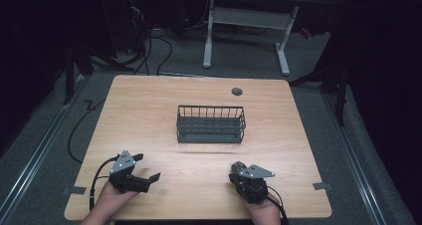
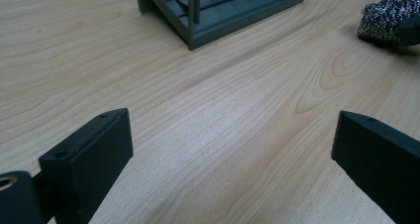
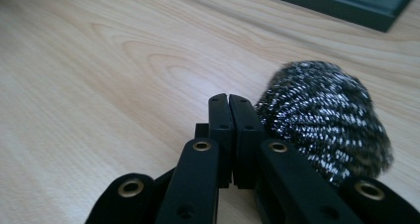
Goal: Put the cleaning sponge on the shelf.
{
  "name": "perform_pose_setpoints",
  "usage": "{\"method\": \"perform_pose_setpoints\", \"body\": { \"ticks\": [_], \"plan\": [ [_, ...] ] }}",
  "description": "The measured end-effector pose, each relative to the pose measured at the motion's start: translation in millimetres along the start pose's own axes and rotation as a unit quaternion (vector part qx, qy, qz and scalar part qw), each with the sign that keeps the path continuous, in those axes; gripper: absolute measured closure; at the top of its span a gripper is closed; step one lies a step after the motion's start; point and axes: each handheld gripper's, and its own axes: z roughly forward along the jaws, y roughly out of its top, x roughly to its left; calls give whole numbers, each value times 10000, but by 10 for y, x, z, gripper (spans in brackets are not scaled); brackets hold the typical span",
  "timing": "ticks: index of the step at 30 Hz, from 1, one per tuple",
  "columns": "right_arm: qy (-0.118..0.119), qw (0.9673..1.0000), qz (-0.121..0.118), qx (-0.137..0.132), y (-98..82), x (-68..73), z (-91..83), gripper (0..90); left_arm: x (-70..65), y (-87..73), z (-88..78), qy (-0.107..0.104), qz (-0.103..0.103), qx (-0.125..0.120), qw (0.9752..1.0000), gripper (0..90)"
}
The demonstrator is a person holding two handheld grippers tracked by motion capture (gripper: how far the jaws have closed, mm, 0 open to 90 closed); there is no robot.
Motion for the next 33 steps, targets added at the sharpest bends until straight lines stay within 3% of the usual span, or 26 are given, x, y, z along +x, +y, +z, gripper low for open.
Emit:
{"method": "perform_pose_setpoints", "body": {
  "ticks": [10,17,23,29,33],
  "plan": [
    [-281,9992,291,-56,-21,-227,-20,893,4,0,-2,7,-7,-5,10000,32],
    [-81,9993,344,-150,-19,-230,-70,822,-2,3,-10,10,4,-21,10000,32],
    [-122,9986,359,-378,-4,-279,-287,740,-1,3,-10,21,6,-21,10000,32],
    [-508,9968,435,-439,-56,-464,-471,685,-1,5,-14,48,0,-25,10000,32],
    [-807,9956,374,-310,-107,-603,-526,633,-2,4,-16,53,-6,-31,10000,32]
  ]
}}
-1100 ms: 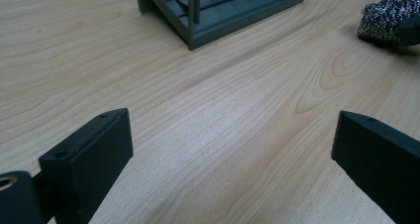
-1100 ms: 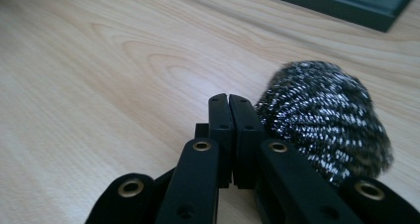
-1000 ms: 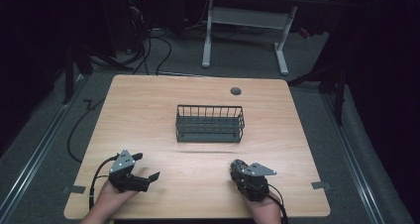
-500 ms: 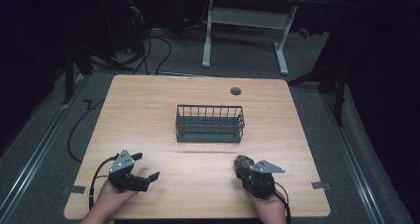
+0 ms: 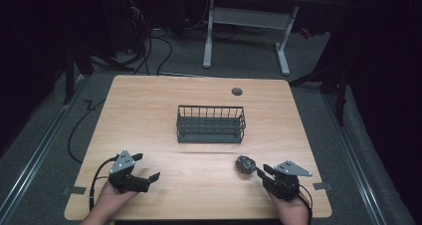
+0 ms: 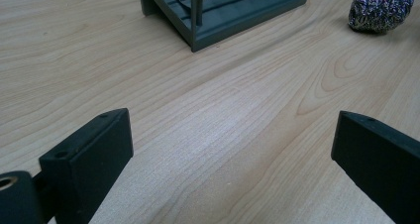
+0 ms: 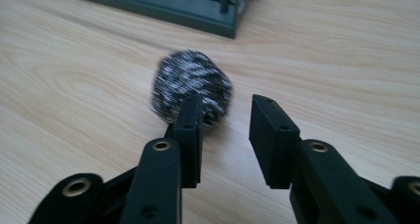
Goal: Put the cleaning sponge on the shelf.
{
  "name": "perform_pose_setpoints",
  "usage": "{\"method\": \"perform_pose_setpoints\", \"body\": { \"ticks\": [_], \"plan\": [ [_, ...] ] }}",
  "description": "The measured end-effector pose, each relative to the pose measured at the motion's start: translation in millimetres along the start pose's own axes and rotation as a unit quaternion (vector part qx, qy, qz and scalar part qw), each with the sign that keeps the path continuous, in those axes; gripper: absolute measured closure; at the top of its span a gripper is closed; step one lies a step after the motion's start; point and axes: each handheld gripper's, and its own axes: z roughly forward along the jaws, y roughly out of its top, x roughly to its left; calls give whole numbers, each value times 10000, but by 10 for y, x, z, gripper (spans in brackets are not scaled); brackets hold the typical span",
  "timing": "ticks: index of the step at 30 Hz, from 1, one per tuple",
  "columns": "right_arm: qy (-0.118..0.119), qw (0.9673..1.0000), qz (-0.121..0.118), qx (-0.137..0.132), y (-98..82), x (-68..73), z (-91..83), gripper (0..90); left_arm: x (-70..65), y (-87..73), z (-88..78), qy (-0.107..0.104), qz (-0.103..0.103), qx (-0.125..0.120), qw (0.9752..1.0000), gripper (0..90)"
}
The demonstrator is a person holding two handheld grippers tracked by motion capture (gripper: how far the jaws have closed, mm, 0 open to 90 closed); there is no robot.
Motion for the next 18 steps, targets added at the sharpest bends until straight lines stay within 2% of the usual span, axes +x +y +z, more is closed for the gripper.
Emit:
{"method": "perform_pose_setpoints", "body": {
  "ticks": [6,8,10,13,16,18],
  "plan": [
    [-159,9989,14,435,-92,-144,26,463,-12,-3,10,-33,4,15,10000,32],
    [-154,9985,90,511,-90,-162,41,397,-16,-4,17,-44,13,26,10000,32],
    [-5,9979,180,616,-83,-161,84,329,-13,-3,20,-45,21,34,10000,32],
    [132,9954,189,925,-58,-118,159,285,-5,-2,16,-37,3,17,10000,32],
    [91,9934,45,1145,0,-84,175,268,-3,0,9,-63,-4,-1,10000,32],
    [100,9927,15,1201,32,-71,164,255,-3,0,12,-88,-2,-3,10000,32]
  ]
}}
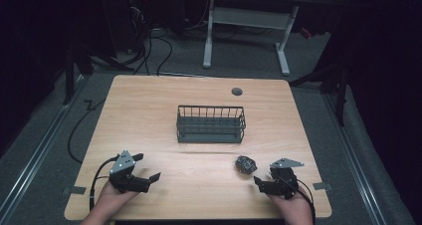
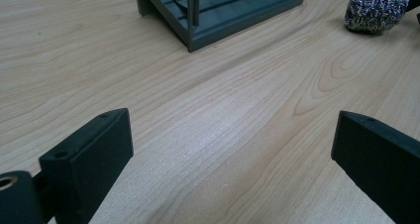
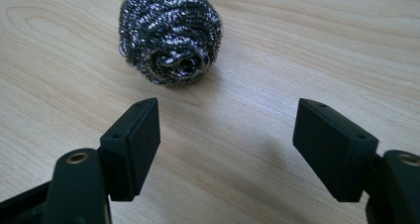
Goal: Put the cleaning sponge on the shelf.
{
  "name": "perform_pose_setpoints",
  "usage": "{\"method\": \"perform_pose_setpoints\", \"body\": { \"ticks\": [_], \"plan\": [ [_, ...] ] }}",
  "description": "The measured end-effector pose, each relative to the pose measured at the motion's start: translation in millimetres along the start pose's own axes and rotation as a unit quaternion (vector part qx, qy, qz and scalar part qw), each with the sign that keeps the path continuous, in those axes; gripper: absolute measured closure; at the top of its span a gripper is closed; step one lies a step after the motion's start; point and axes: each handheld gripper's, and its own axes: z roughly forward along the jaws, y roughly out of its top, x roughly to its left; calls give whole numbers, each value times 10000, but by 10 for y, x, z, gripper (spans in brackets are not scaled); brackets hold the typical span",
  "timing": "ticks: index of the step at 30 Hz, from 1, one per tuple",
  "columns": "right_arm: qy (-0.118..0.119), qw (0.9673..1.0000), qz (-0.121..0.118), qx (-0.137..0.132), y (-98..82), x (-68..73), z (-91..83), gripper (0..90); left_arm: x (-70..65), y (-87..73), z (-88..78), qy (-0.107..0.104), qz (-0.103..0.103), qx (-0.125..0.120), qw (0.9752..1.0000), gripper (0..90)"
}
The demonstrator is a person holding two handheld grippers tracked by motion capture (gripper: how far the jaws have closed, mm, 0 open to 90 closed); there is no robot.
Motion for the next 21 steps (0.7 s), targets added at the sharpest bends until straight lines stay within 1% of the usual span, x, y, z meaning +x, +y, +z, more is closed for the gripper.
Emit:
{"method": "perform_pose_setpoints", "body": {
  "ticks": [2,4,5,6,10,15,17,21],
  "plan": [
    [9,9999,16,125,20,15,-12,242,-1,0,8,-18,2,1,10000,32],
    [-23,9998,-45,213,43,30,-41,243,-2,0,12,-31,-3,-6,10000,32],
    [-11,9995,-44,299,54,45,-49,240,-3,0,13,-30,-1,-6,10000,32],
    [16,9992,-92,390,66,50,-53,237,-3,1,12,-32,-6,-6,10000,32],
    [-5,9973,-196,704,119,57,-50,229,-5,2,13,-29,-17,-6,10000,32],
    [-39,9936,-299,1087,192,38,-39,222,-2,3,24,-42,-23,1,10000,32],
    [-46,9912,-369,1272,225,28,-26,220,-3,4,23,-46,-25,3,10000,32],
    [-8,9880,-367,1498,280,21,-5,220,-2,3,18,-45,-31,0,10000,32]
  ]
}}
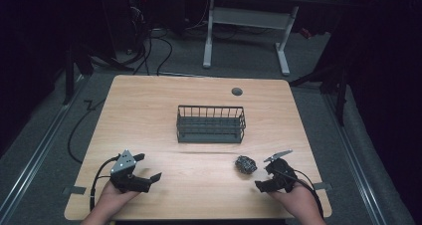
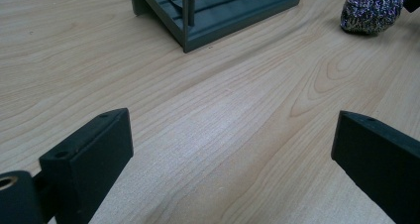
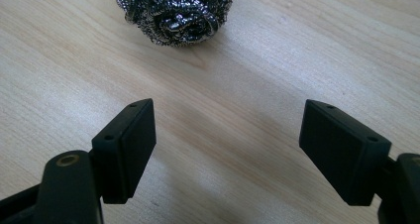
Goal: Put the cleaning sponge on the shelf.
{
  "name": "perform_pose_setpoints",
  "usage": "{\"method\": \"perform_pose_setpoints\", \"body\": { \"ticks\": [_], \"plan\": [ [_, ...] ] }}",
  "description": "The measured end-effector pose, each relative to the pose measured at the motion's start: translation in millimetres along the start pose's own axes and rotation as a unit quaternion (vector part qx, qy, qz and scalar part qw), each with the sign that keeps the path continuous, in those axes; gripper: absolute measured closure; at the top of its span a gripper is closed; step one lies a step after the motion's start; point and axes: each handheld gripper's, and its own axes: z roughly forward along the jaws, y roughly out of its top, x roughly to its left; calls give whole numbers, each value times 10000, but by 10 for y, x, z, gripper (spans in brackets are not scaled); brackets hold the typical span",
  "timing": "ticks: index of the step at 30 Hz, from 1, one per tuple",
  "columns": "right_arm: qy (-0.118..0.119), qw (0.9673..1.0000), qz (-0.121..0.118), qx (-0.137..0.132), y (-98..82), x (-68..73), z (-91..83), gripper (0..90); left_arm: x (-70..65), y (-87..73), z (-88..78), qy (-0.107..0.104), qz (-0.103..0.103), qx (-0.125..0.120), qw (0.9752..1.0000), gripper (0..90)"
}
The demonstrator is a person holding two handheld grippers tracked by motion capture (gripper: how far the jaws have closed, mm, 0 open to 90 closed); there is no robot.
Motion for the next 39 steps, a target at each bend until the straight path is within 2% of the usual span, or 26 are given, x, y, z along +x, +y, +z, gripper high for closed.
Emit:
{"method": "perform_pose_setpoints", "body": {
  "ticks": [8,11,13,22,29,31,32,33,34,35,39],
  "plan": [
    [4,9985,-361,421,126,66,0,220,3,-1,2,1,-1,7,10000,32],
    [96,9972,-480,574,198,85,-28,220,3,-1,-1,-3,0,3,10000,33],
    [204,9968,-457,616,248,82,-48,221,3,0,-1,-6,1,2,10000,33],
    [143,9938,-753,803,476,121,-85,198,10,1,0,-3,3,-2,10000,33],
    [203,9931,-728,900,598,148,-2,176,9,4,-5,-18,3,-30,10000,34],
    [224,9926,-790,891,639,139,32,170,19,3,-2,-17,-31,-11,10000,34],
    [254,9935,-591,942,654,160,41,168,19,3,0,-13,-34,-12,10000,33],
    [298,9927,-720,918,677,145,64,164,18,3,0,-15,-23,-14,10000,34],
    [288,9928,-703,930,694,151,80,166,15,3,-1,-16,-6,-18,10000,34],
    [305,9921,-792,919,713,145,102,167,13,4,-3,-17,3,-14,10000,34],
    [233,9912,-821,1008,765,164,164,194,17,4,-4,0,7,-14,10000,34]
  ]
}}
